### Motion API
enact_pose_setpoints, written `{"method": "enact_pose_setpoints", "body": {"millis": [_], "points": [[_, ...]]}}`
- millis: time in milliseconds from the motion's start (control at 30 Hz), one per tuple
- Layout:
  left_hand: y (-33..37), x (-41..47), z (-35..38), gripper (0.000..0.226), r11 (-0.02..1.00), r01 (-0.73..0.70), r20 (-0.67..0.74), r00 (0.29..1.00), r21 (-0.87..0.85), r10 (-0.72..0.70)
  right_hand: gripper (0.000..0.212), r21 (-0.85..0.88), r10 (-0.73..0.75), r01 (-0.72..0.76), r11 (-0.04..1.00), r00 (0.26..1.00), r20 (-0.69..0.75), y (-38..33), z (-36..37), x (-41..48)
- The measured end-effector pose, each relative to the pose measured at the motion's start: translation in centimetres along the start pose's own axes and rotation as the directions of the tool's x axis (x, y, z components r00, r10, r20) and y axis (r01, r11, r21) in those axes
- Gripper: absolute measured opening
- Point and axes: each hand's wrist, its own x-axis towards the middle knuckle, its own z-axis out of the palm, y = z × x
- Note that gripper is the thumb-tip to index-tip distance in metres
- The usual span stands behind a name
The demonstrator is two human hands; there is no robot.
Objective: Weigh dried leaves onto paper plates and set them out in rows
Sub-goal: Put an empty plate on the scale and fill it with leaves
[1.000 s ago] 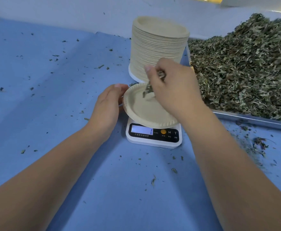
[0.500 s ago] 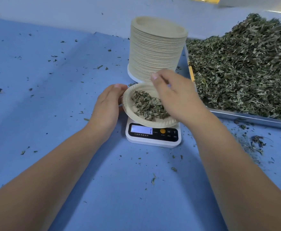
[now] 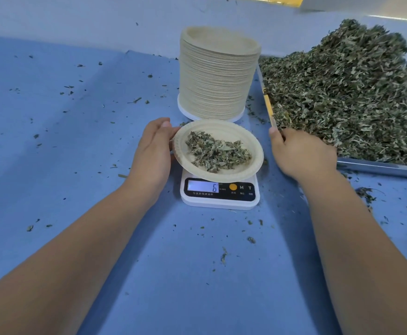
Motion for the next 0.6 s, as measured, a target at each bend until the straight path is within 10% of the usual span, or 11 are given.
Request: {"method": "enact_pose_setpoints", "body": {"millis": [433, 600], "points": [[0.3, 0.2, 0.2, 0.02, 1.0, 0.028, -0.029, 0.999, 0.014, -0.027, 0.058, 0.032, -0.043, 0.054, 0.998, 0.962, -0.268, 0.8, -0.3, -0.2], [0.5, 0.2, 0.4, 0.021, 0.999, 0.049, -0.038, 0.998, 0.016, -0.048, 0.088, -0.112, 0.044, -0.038, 0.993, 0.997, 0.057, 0.6, -0.6, -0.3]]}}
